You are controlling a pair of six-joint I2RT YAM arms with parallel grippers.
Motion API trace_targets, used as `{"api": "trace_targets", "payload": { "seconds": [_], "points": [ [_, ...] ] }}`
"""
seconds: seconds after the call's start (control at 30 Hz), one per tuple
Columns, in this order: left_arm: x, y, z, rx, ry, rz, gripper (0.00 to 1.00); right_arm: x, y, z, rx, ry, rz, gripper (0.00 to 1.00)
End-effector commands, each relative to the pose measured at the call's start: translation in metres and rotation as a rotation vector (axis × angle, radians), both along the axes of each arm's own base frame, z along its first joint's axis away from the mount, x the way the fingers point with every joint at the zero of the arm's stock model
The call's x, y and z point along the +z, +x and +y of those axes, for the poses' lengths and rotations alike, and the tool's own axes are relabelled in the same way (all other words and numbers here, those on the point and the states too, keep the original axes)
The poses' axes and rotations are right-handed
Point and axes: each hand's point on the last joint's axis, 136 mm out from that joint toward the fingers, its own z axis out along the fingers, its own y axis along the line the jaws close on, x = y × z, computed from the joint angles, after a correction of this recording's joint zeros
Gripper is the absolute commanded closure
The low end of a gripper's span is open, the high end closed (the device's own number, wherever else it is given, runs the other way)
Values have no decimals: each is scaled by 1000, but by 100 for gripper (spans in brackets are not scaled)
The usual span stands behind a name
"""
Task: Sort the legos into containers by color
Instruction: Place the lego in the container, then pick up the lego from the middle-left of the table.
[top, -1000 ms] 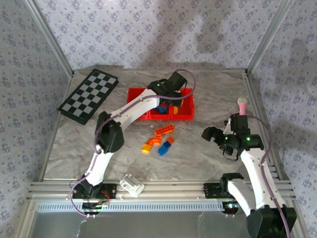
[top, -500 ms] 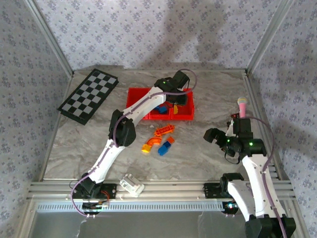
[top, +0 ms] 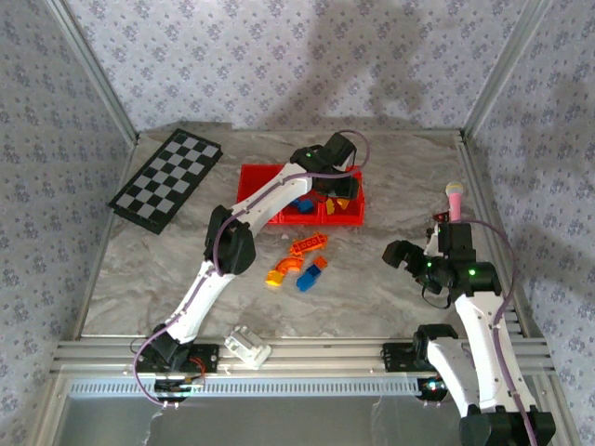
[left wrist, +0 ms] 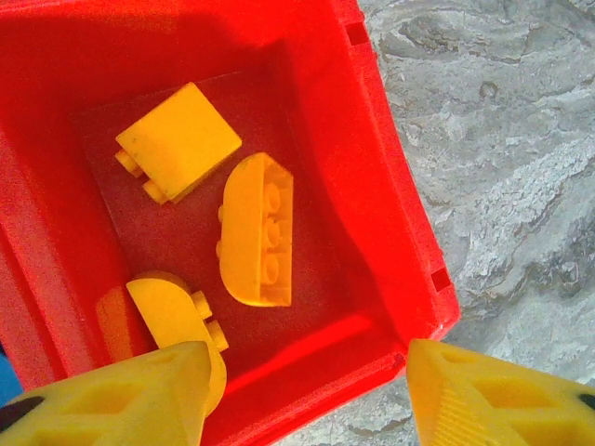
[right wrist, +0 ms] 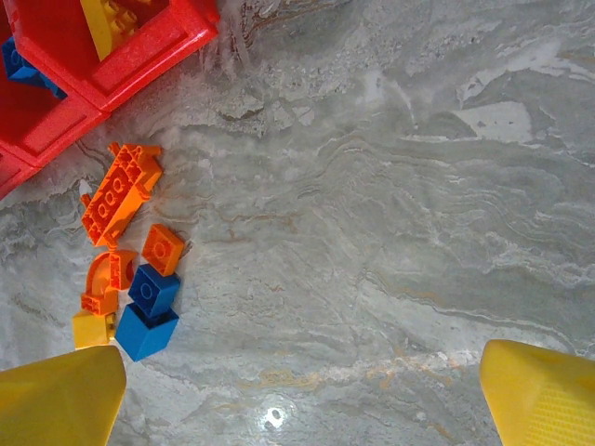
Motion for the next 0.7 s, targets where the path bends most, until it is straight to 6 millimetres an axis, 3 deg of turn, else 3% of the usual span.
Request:
{"api": "trace_targets", "payload": {
  "seconds": [0.0, 0.17, 0.27, 0.3, 0.47, 0.67],
  "points": [
    [20, -1, -2, -41, -22, -29, 39, 3, -3, -1, -2, -3, -3, 0],
    [53, -7, 7, -101, -10, -95, 27, 4, -2, 4, 3, 30, -10, 0],
    [66, -15, 22, -115, 23, -122, 3, 4, -2, 2, -9, 30, -22, 0],
    [69, -19, 28, -120, 31, -128, 0, 5, -2, 2, -12, 30, -26, 0],
    [72, -48, 57, -131, 38, -135, 0, 5, -2, -1, -29, 18, -34, 0],
    [52, -111, 100, -185, 92, -92, 1, 1, 5, 5, -37, 69, -35, 0]
  ]
}}
